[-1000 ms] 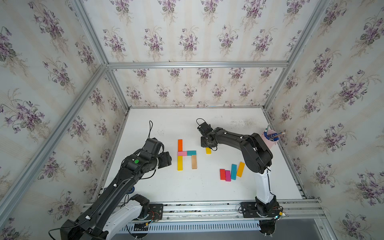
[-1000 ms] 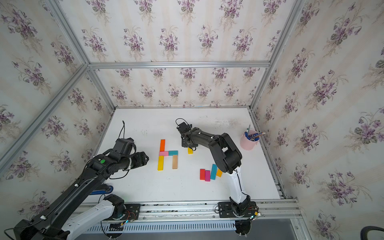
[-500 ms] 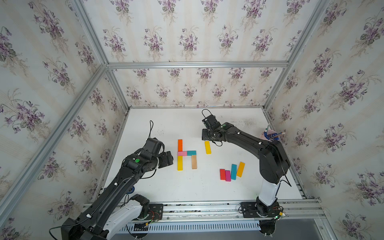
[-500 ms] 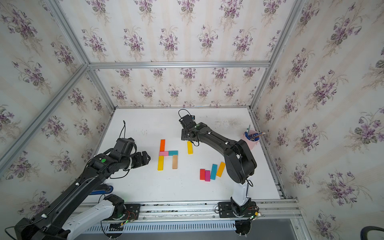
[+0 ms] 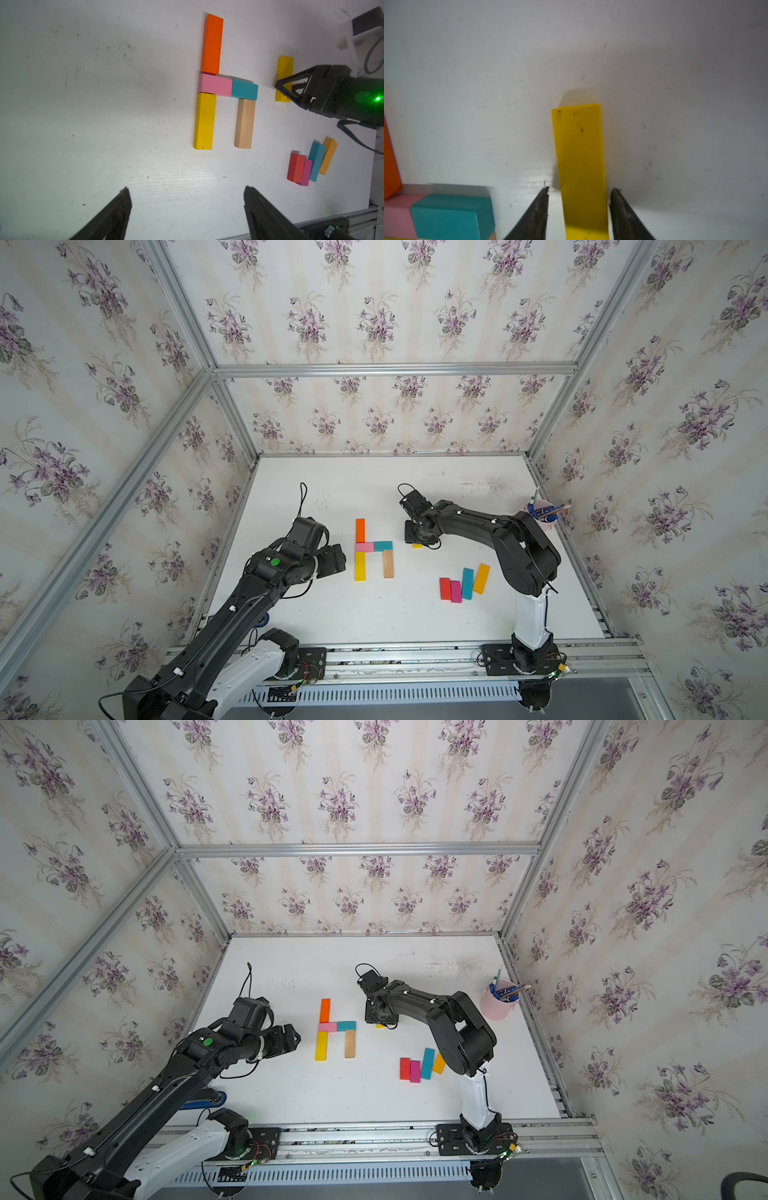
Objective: Assemble the letter h with building blocks
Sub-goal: Move the building block to the center of the board.
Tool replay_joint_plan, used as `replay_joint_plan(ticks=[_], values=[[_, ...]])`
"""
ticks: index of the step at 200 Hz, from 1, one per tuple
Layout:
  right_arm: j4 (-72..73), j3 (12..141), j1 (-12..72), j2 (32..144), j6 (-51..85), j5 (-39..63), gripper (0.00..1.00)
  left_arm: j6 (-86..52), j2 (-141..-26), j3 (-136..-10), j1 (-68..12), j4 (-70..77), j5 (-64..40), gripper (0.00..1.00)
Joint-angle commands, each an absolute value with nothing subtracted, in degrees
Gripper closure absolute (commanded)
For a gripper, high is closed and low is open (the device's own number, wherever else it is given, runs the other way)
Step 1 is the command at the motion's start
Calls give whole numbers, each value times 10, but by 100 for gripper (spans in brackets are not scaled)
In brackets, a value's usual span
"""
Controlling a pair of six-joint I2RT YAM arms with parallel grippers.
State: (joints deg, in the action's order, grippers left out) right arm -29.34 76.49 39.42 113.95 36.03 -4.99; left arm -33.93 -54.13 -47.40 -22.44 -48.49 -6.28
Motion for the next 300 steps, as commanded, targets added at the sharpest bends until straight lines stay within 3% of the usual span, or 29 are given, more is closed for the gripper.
replay_joint_plan(ticks=[1,29,128,167,221,268,300], values=[[-285,762,395,1144,371,-53,58,-337,-545,-474,-224,-473,-63,14],[-292,767,396,1149,376,-60,64,-338,-546,-470,-224,-470,-65,14],[-316,785,396,1168,376,-89,68,-334,-542,-475,-224,-474,-62,14],[-315,786,397,1168,367,-81,48,-334,-544,-477,-224,-474,-63,15],[-327,809,397,1145,357,-76,39,-333,-544,-483,-224,-479,-61,15],[-350,805,398,1061,356,-93,34,-330,-540,-488,-224,-485,-57,14],[-359,705,402,955,380,-120,35,-328,-528,-489,-224,-490,-58,14]])
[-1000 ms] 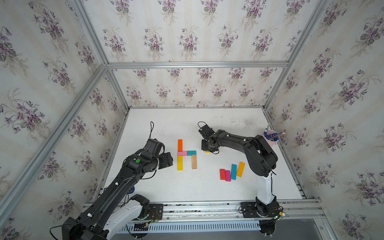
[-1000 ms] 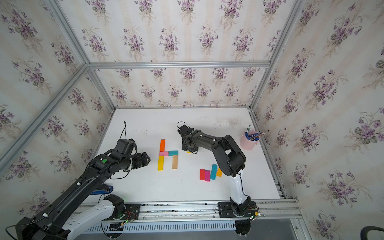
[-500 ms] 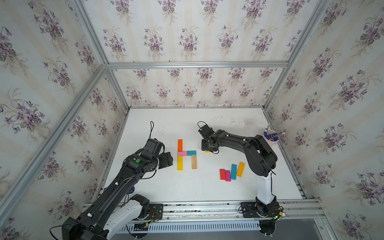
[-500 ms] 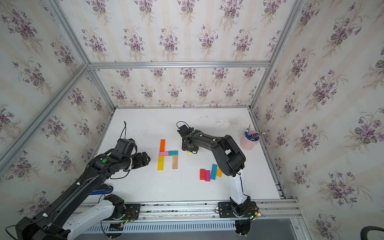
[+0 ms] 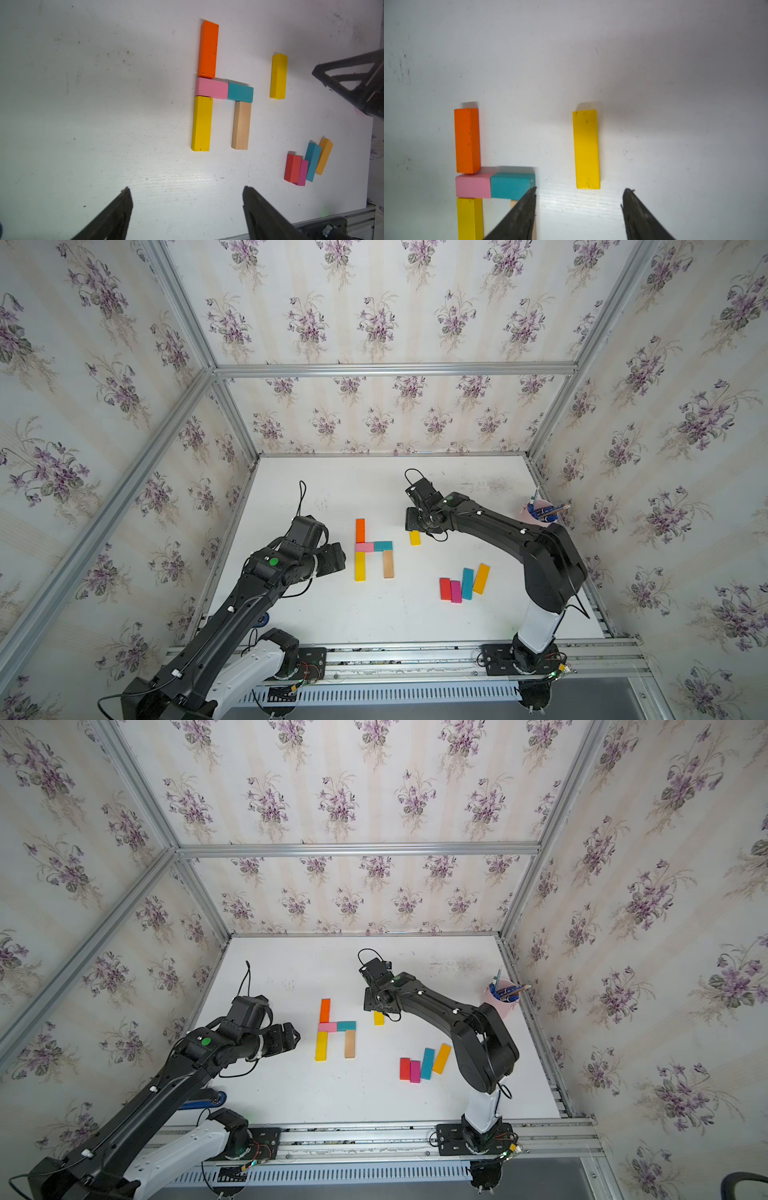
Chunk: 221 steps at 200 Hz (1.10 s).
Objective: Assemble the letter h with building blocks
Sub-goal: Move the building block to the center of the board, then adjust the building block at the center of the board.
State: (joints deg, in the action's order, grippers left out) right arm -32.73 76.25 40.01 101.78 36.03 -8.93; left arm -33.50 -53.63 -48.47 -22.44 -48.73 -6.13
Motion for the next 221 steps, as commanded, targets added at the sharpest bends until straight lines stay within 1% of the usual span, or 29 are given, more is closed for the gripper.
replay_joint_plan(ticks=[1,21,39,55,72,114,177,221], values=[[-359,699,402,951,382,-120,35,-328,-527,-488,-224,-490,-58,15],[-349,580,412,872,418,-113,41,-325,-521,-489,-224,-488,-61,15],[-341,487,436,811,454,-103,43,-322,-523,-490,-224,-484,-66,17],[-328,431,459,785,475,-85,44,-324,-525,-493,-224,-483,-64,19],[-324,406,483,780,488,-84,46,-326,-526,-499,-224,-486,-63,20],[-298,396,504,810,483,-73,49,-329,-520,-504,-224,-496,-60,20],[-298,472,560,882,482,-80,49,-326,-521,-505,-224,-501,-56,21],[-333,494,564,870,486,-112,49,-324,-525,-502,-224,-496,-60,21]])
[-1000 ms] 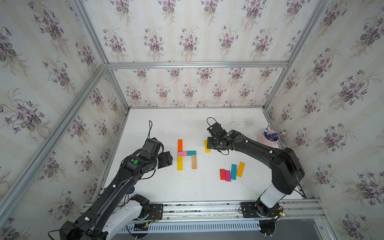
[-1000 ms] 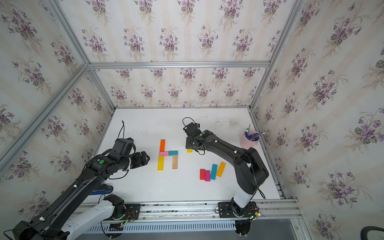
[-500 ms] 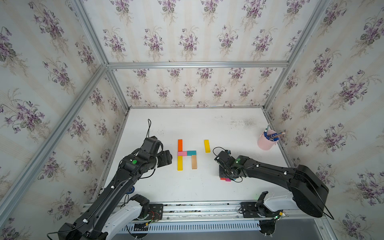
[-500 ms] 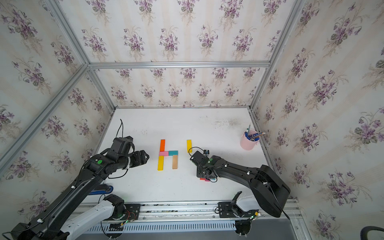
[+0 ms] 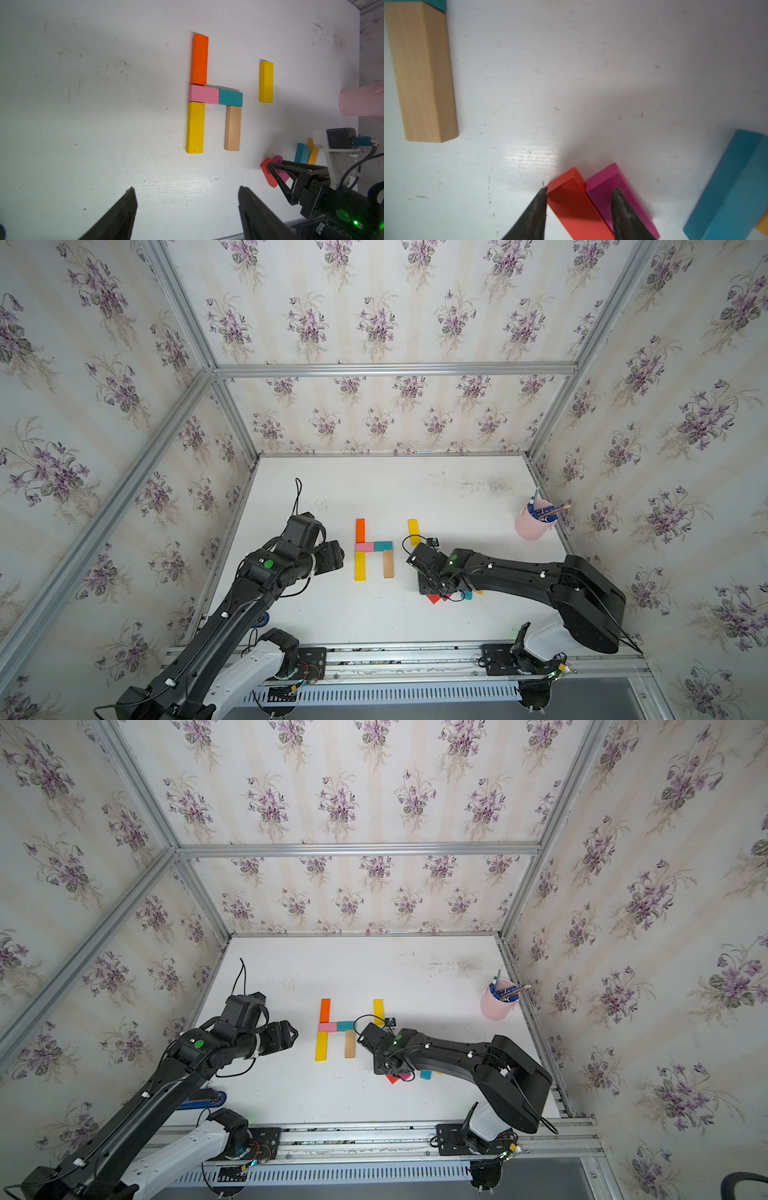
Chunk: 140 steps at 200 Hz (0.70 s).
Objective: Assemble the letter h with building blocks
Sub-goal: Adjust the building block at the center of the board, then move the building block to the center of the board.
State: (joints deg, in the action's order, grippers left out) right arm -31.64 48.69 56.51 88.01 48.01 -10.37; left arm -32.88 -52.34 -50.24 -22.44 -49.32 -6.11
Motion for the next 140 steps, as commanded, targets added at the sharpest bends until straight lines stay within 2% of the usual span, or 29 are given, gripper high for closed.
replay_joint_plan(ticks=[1,44,68,88,111,140], values=[[-332,495,564,870,486,-112,49,-324,-525,-501,-224,-496,-60,21],[-336,475,562,891,488,-120,49,-325,-523,-494,-224,-492,-62,21],[-364,485,555,880,507,-156,45,-325,-525,-494,-224,-491,-65,21],[-373,493,555,854,531,-168,38,-325,-524,-495,-224,-491,-64,21],[-376,481,556,811,617,-170,32,-324,-525,-493,-224,-489,-64,21],[-312,436,563,752,725,-136,33,-323,-532,-491,-224,-483,-66,22]])
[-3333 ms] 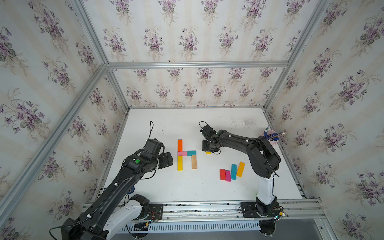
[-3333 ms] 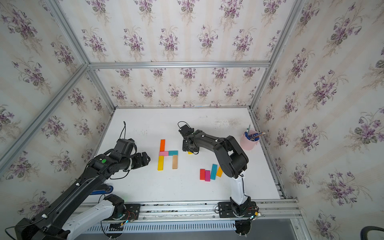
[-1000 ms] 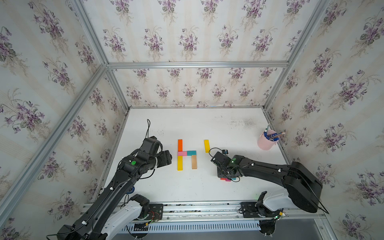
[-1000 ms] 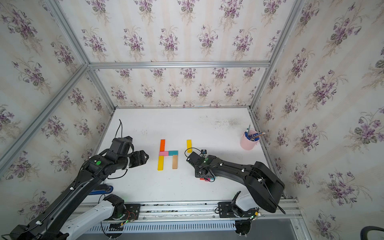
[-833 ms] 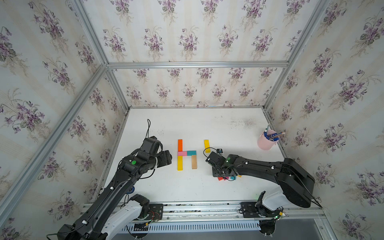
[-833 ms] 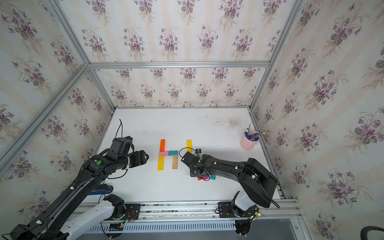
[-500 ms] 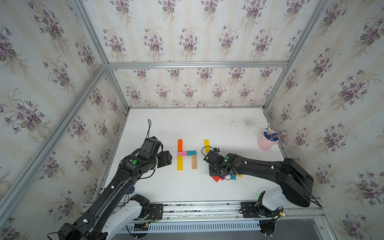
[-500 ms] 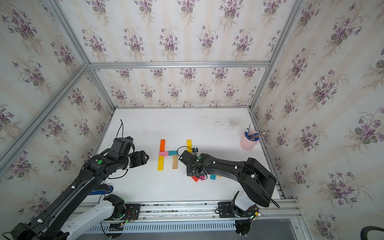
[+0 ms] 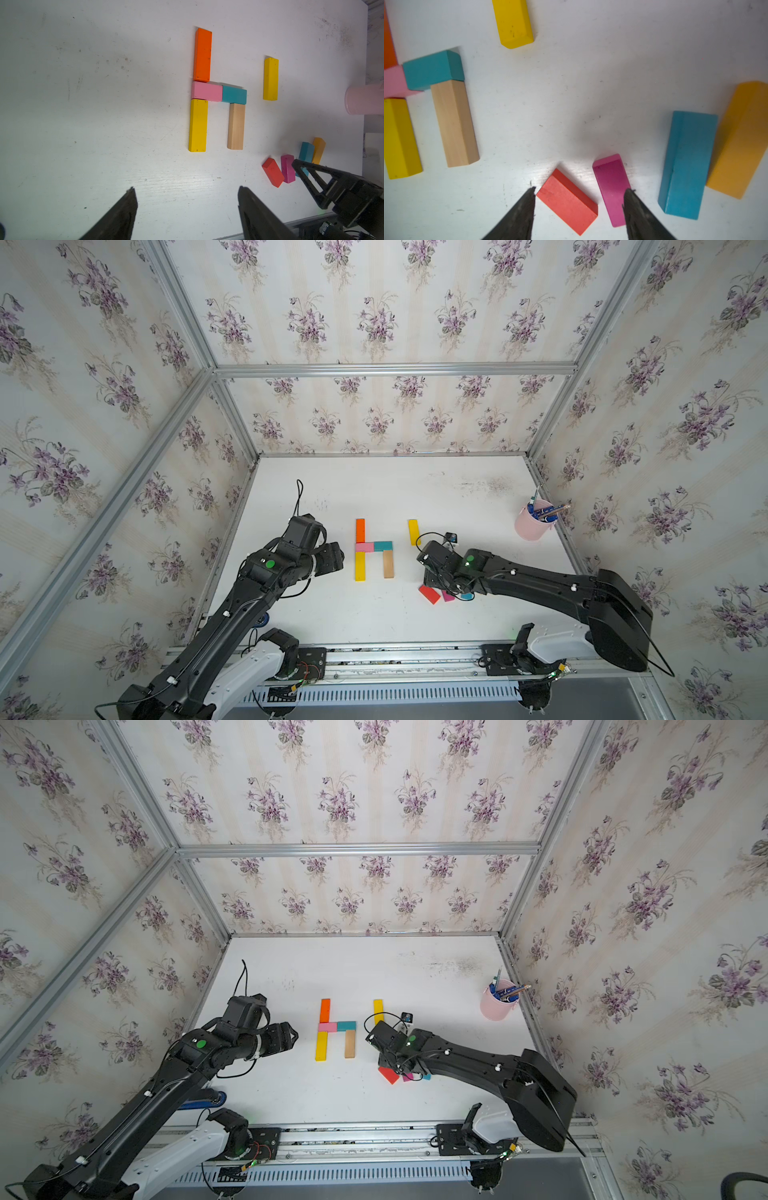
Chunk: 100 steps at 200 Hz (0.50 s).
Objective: Assemble the letter h with building blocks
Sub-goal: Move the building block to the center of the board.
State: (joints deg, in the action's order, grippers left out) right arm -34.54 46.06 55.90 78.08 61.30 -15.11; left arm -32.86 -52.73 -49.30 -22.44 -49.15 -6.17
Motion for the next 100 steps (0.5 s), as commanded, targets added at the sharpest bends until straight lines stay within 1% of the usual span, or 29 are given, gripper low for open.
replay_joint_plan(ticks=[1,13,28,56,100], values=[[-310,434,563,752,727,-135,33,-323,-532,-491,-224,-483,-67,22],[-303,432,563,757,734,-134,34,-323,-533,-490,-224,-482,-69,22],[-328,446,560,785,725,-152,36,-321,-533,-491,-224,-482,-72,21],[-337,442,543,822,694,-148,44,-314,-530,-494,-224,-488,-71,21],[-352,431,541,833,661,-170,45,-317,-528,-488,-224,-483,-73,21]])
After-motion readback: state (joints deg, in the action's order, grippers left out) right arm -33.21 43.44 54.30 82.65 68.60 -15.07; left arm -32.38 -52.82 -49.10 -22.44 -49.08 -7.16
